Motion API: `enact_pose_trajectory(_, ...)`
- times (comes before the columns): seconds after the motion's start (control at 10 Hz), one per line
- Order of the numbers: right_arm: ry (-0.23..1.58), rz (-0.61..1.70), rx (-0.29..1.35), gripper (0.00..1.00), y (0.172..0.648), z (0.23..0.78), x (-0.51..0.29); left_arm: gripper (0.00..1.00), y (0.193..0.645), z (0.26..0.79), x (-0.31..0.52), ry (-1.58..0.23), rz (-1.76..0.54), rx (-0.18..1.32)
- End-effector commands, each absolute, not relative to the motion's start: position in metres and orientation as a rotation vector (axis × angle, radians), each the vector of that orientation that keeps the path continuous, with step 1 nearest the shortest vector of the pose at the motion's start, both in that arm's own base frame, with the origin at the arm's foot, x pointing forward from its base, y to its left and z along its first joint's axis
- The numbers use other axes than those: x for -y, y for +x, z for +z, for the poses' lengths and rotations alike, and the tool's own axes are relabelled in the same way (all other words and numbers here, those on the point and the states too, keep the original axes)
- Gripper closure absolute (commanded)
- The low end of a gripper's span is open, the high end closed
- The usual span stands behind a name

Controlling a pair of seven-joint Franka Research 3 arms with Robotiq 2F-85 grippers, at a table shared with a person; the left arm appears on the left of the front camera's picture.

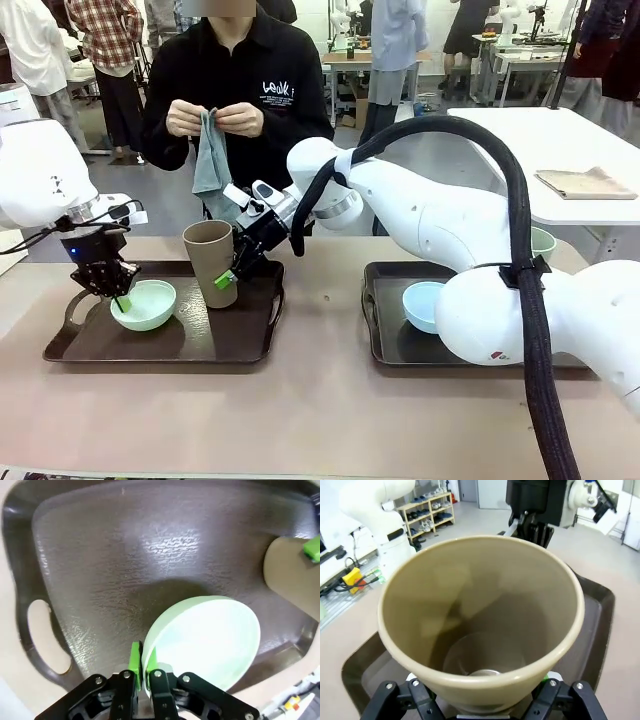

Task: Set up a tray with a mat and arrange the tableware.
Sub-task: Pick up the Picnic Bowl and Reusable plastic cup from the Handle tray in front of the human's position and hold them in the air.

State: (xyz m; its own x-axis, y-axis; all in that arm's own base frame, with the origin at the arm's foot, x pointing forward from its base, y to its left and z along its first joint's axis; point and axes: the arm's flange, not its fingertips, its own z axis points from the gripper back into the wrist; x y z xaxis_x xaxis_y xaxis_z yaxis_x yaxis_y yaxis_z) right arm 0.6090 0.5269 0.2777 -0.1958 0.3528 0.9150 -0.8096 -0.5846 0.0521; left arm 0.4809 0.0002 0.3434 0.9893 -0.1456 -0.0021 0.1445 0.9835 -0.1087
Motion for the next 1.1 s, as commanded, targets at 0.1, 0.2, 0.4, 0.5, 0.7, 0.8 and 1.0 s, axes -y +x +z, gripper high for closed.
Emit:
enact_pose_trajectory(0.1, 1.201, 1.900, 0.645, 0.71, 0.616, 0.310, -0.523, 1.00, 0.467, 0.380, 0.017, -0.029, -0.192, 0.010)
enact_pose_trajectory(0.2, 1.184, 1.893, 0.662, 0.71, 0.598, 0.327, -0.513, 1.00, 0.463, 0.401, 0.023, -0.030, -0.204, 0.026)
enact_pose_trajectory(0.4, 1.173, 1.828, 0.665, 0.71, 0.562, 0.355, -0.494, 1.00, 0.457, 0.445, 0.030, -0.029, -0.210, 0.069)
enact_pose_trajectory(0.5, 1.191, 1.775, 0.655, 0.71, 0.542, 0.366, -0.483, 1.00, 0.453, 0.467, 0.032, -0.018, -0.198, 0.101)
enact_pose_trajectory(0.7, 1.204, 1.674, 0.619, 0.71, 0.506, 0.386, -0.460, 1.00, 0.449, 0.502, 0.032, 0.012, -0.181, 0.157)
enact_pose_trajectory(0.8, 1.167, 1.623, 0.607, 0.71, 0.487, 0.395, -0.444, 1.00, 0.447, 0.514, 0.031, 0.028, -0.177, 0.178)
enact_pose_trajectory(1.0, 1.067, 1.551, 0.619, 0.71, 0.445, 0.420, -0.415, 1.00, 0.444, 0.532, 0.031, 0.064, -0.169, 0.178)
